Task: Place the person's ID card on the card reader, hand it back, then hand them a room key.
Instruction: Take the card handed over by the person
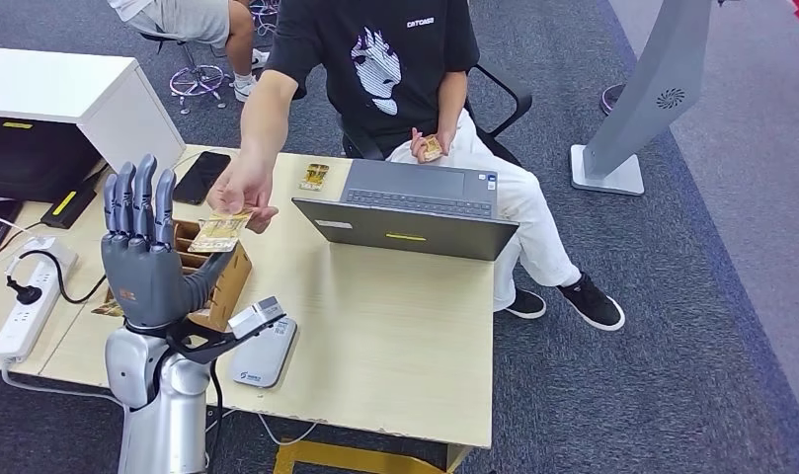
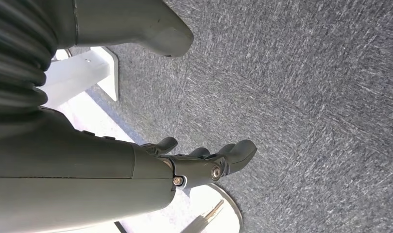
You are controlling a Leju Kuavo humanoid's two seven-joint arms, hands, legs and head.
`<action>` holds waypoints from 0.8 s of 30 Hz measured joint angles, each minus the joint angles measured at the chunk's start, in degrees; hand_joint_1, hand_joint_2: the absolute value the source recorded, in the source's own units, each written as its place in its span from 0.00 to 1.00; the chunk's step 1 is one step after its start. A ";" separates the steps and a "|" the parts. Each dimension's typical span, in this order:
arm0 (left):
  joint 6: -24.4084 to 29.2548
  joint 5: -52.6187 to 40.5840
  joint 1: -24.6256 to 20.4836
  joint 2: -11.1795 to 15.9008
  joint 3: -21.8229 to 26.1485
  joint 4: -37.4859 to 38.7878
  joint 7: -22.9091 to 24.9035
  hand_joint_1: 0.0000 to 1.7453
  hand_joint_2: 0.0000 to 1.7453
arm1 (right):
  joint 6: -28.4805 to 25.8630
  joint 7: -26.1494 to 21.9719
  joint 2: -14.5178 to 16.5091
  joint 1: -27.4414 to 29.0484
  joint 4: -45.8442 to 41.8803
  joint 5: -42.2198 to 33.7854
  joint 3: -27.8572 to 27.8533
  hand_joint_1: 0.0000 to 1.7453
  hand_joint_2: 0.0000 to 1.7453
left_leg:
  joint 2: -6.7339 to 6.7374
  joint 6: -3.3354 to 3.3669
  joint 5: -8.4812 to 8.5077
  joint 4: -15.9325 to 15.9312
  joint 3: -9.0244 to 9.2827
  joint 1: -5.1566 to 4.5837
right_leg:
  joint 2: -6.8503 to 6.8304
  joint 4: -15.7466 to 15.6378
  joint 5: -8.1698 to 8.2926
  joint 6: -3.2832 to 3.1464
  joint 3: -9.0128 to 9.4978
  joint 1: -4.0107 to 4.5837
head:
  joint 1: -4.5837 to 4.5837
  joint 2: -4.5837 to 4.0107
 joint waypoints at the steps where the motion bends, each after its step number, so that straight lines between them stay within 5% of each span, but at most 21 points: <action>1: 0.00 0.04 -0.10 -0.03 -0.01 0.08 0.00 0.00 1.00 | 0.00 0.00 -0.01 0.00 0.00 0.00 0.01 0.00 1.00 | 0.00 0.00 0.00 0.00 0.00 0.00 | 0.00 0.00 0.00 0.00 0.00 0.00 | 0.01 0.00; 23: 0.01 1.25 -0.26 -0.07 -0.07 0.28 0.00 0.00 1.00 | -0.65 -0.22 -0.16 0.35 0.00 -0.03 0.75 0.00 1.00 | 0.00 0.00 0.00 0.00 -0.03 0.00 | -0.01 0.00 0.00 0.00 0.00 0.00 | 0.01 -0.01; 24: 0.01 1.24 -0.26 -0.07 -0.07 0.28 0.00 0.17 1.00 | -0.64 -0.23 -0.16 0.35 0.00 -0.04 0.75 0.00 1.00 | 0.00 0.00 0.00 0.00 -0.03 0.00 | -0.01 0.00 0.00 0.00 0.00 0.00 | 0.01 -0.01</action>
